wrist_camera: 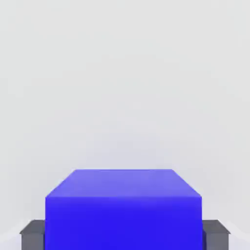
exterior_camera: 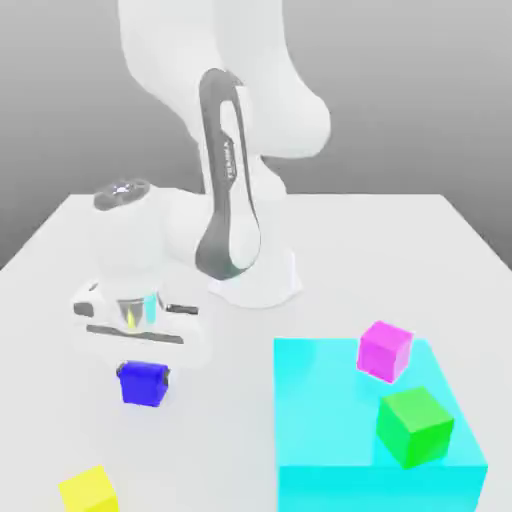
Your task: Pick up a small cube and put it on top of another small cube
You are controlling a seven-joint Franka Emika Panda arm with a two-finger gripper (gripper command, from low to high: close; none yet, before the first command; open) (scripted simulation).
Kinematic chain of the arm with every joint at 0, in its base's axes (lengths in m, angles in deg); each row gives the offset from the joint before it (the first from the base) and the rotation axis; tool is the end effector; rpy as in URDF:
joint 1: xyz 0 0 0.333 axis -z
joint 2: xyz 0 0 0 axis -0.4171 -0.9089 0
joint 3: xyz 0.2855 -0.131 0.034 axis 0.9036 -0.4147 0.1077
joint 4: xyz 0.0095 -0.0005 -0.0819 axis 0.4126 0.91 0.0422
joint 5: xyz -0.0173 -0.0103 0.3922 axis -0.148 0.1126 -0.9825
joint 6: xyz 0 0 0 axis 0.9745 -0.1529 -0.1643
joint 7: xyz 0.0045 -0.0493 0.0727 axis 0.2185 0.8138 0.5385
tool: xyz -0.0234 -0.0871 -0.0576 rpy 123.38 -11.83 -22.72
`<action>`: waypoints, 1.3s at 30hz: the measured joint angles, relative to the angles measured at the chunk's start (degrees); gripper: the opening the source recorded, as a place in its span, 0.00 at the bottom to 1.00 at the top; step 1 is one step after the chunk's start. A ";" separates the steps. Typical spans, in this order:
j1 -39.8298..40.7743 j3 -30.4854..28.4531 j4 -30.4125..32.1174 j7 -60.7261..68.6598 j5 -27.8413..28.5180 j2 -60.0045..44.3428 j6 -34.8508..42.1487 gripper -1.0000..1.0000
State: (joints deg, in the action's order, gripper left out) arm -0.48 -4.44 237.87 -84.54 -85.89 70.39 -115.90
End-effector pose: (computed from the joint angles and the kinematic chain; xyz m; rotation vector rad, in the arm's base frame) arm 0.2943 -0.1635 0.1335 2.7637 -1.4913 -0.0001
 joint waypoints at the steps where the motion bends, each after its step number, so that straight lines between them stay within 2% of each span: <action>1: 0.01 0.00 0.00 -0.05 0.04 0.00 0.02 0.00; 5: -1.41 -1.70 0.33 -1.36 1.58 2.40 1.97 0.00; 9: -3.49 -5.27 1.42 -5.68 7.37 8.81 7.19 0.00; 13: -2.76 -6.02 2.68 -8.51 11.66 15.21 12.42 0.00; 22: -17.25 1.31 -11.20 -21.84 9.66 15.55 26.74 0.00; 33: -34.77 9.32 -30.49 -42.17 10.08 14.27 44.68 0.00; 35: -38.87 9.27 -31.18 -44.15 10.68 12.12 43.23 0.00; 37: -37.72 8.09 -30.26 -44.91 11.20 8.88 39.08 0.00; 38: -37.49 7.96 -29.90 -45.09 11.36 7.84 37.69 1.00; 39: -37.51 7.97 -29.90 -45.08 11.36 7.84 37.69 1.00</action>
State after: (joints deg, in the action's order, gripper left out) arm -37.99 3.53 207.97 -129.63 -74.53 78.24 -78.21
